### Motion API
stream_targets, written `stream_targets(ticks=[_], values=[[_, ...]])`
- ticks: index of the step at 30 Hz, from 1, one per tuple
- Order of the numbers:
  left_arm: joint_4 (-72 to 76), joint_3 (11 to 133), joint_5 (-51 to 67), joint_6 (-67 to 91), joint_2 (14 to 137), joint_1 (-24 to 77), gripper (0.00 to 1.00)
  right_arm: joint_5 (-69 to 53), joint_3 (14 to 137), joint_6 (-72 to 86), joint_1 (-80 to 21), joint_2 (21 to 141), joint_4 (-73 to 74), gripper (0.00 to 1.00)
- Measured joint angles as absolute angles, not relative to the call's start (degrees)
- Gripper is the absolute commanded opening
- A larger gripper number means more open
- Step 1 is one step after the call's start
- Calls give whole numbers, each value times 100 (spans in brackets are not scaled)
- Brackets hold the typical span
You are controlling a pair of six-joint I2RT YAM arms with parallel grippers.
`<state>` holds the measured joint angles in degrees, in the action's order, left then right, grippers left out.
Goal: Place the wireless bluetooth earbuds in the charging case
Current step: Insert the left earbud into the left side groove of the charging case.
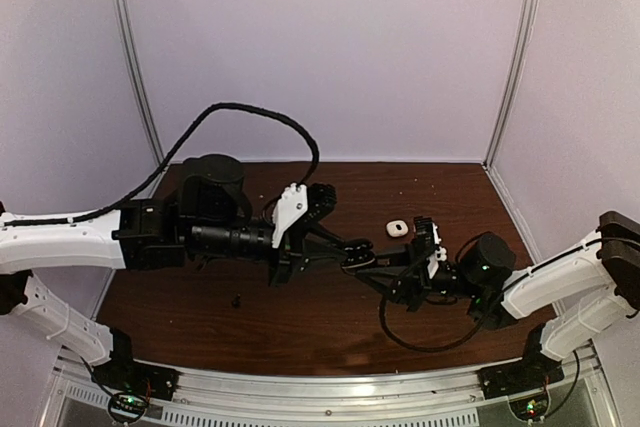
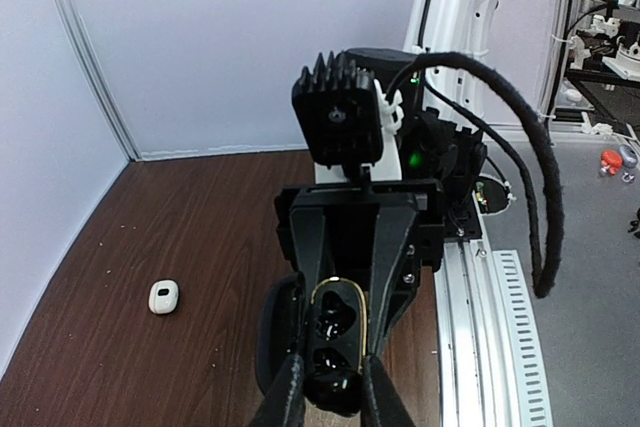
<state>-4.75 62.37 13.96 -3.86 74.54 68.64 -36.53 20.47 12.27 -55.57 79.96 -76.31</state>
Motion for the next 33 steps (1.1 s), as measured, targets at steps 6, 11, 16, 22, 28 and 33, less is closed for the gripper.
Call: stream_targets(ticks=[6,11,16,22,28,33], values=[[-484,6239,1372,-414,7465,6871,2,-3695,2053,1227,-5557,7996,-7636,0],[-495,6250,1317,-462,7502,6895,2,-3752,2060,1227,-5559,7996,-7640,0],[-541,6292,1271,-521,7548,6923,2,-3795,2067,1227,-5559,8034,-7634,0],[-617,6344,1234,-617,7579,6949,2,-3883,2067,1229,-5559,8036,-7634,0],[-659,6344,1197,-685,7581,6954,2,-3990,2067,1232,-5559,8036,-7627,0],[-707,6344,1223,-701,7581,6960,3,-4112,2067,1267,-5559,8038,-7629,0]])
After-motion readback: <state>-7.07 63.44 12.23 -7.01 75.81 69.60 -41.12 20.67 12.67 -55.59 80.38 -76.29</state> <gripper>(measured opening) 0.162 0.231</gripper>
